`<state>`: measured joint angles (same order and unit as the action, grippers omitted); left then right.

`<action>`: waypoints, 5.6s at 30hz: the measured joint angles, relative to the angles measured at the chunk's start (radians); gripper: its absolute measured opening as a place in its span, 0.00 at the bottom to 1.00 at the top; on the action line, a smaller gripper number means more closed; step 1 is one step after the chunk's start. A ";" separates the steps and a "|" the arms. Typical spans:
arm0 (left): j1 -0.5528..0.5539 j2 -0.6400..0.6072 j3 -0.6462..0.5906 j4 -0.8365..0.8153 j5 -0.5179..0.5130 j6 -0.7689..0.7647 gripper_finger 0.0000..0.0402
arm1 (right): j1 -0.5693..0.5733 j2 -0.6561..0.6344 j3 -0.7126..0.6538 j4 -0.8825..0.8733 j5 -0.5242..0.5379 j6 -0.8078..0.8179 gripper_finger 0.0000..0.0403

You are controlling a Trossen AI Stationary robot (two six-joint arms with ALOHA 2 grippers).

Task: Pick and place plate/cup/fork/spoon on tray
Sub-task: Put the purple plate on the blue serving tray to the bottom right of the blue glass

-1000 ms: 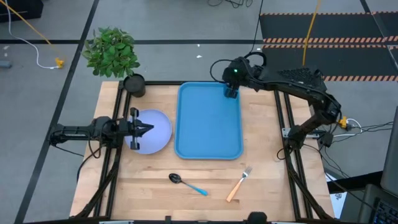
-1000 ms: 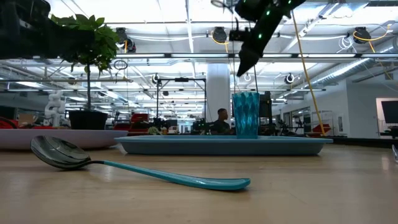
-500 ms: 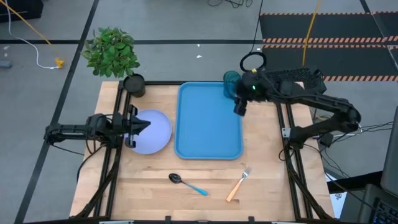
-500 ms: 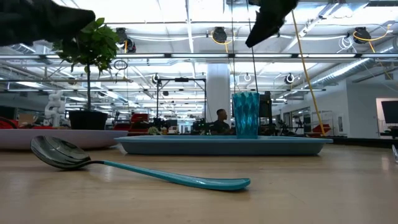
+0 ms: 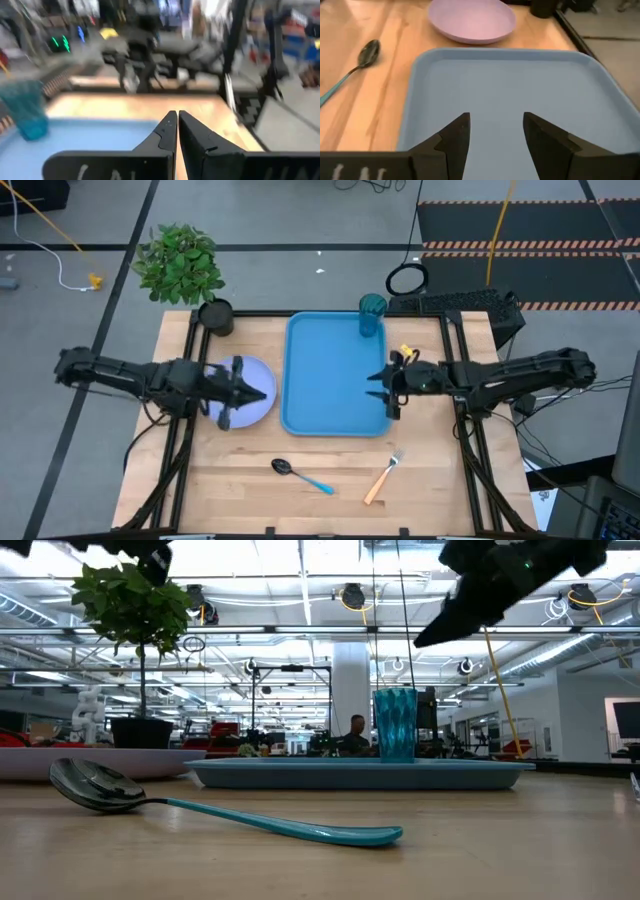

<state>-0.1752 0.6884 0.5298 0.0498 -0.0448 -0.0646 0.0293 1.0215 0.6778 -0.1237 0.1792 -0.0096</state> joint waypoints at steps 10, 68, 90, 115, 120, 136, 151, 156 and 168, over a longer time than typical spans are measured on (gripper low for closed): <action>-0.224 0.302 0.170 -0.260 -0.008 -0.259 0.05 | 0.051 0.000 -0.062 0.049 0.005 0.169 0.44; -0.454 0.450 -0.081 -0.728 -0.305 -0.467 0.03 | 0.029 0.000 -0.197 0.494 0.056 -0.055 0.44; -0.447 0.450 0.259 -1.010 -0.378 -0.331 0.02 | 0.029 0.000 -0.197 0.503 0.058 -0.189 0.44; -0.023 0.470 0.378 -0.649 -0.235 0.536 0.02 | 0.030 -0.283 -0.197 0.520 0.255 -0.354 0.44; 0.069 0.545 0.378 -0.521 -0.110 0.670 0.02 | 0.029 -0.287 -0.197 0.564 0.349 -0.406 0.44; 0.239 0.913 0.378 -0.180 0.085 0.832 0.02 | 0.030 -0.294 -0.197 0.586 0.375 -0.439 0.44; 0.312 1.103 0.377 -0.016 0.088 0.867 0.04 | 0.030 -0.295 -0.197 0.583 0.375 -0.422 0.44; 0.328 1.128 0.378 0.012 0.075 0.873 0.09 | 0.041 -0.294 -0.197 0.582 0.375 -0.423 0.44; 0.332 1.118 0.378 0.056 0.009 0.868 0.10 | 0.058 -0.294 -0.197 0.579 0.375 -0.440 0.44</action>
<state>0.1566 1.8065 0.9077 0.1055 -0.0360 0.8032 0.0875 0.7273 0.4805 0.4557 0.5537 -0.4500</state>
